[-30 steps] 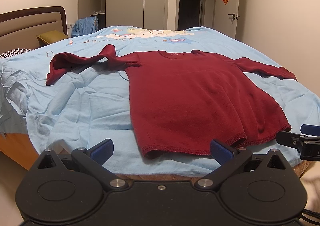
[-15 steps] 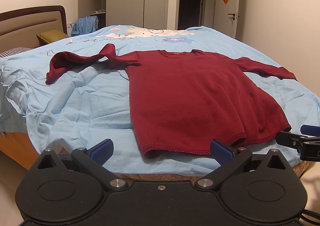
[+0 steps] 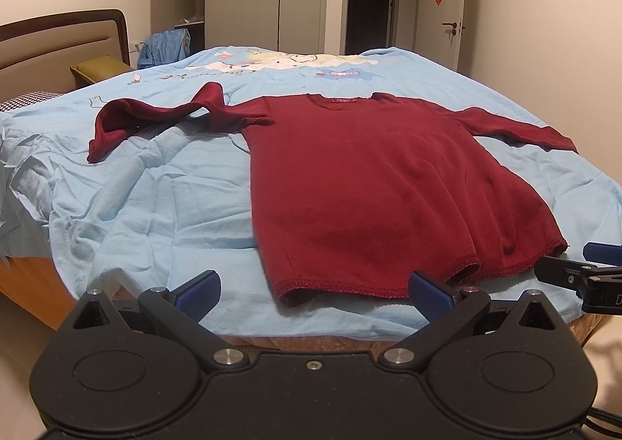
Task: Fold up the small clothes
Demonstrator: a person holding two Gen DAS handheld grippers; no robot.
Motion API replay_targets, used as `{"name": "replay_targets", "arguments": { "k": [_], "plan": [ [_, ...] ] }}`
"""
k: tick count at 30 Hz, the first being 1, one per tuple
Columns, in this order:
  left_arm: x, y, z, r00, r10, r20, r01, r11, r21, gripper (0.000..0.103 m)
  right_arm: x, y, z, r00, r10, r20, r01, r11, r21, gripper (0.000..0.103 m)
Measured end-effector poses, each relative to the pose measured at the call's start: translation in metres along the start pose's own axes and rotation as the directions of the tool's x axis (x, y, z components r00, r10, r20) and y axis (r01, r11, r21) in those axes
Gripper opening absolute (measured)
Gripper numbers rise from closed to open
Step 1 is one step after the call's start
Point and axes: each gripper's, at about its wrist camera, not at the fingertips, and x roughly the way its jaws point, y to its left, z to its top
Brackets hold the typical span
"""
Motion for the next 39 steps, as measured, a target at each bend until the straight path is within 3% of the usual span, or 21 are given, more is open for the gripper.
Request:
{"name": "replay_targets", "arguments": {
  "k": [21, 29, 34, 39],
  "plan": [
    [0.021, -0.002, 0.007, 0.996, -0.003, -0.093, 0.004, 1.000, 0.014, 0.102, 0.015, -0.006, 0.002, 0.998, 0.003, -0.055, -0.002, 1.000, 0.019, 0.103],
    [0.038, 0.000, 0.008, 0.988, -0.003, -0.153, 0.004, 1.000, 0.002, 0.102, 0.020, -0.008, 0.002, 0.999, 0.020, -0.039, -0.019, 0.999, 0.037, 0.103],
    [0.046, 0.001, 0.019, 0.987, -0.002, -0.163, 0.002, 1.000, 0.000, 0.102, 0.026, -0.011, 0.006, 1.000, 0.018, -0.021, -0.017, 0.998, 0.053, 0.103],
    [0.056, 0.004, 0.045, 0.984, -0.050, -0.169, 0.041, 0.998, -0.054, 0.102, 0.034, -0.014, 0.017, 1.000, -0.003, 0.014, 0.003, 0.998, 0.057, 0.103]
  ]
}}
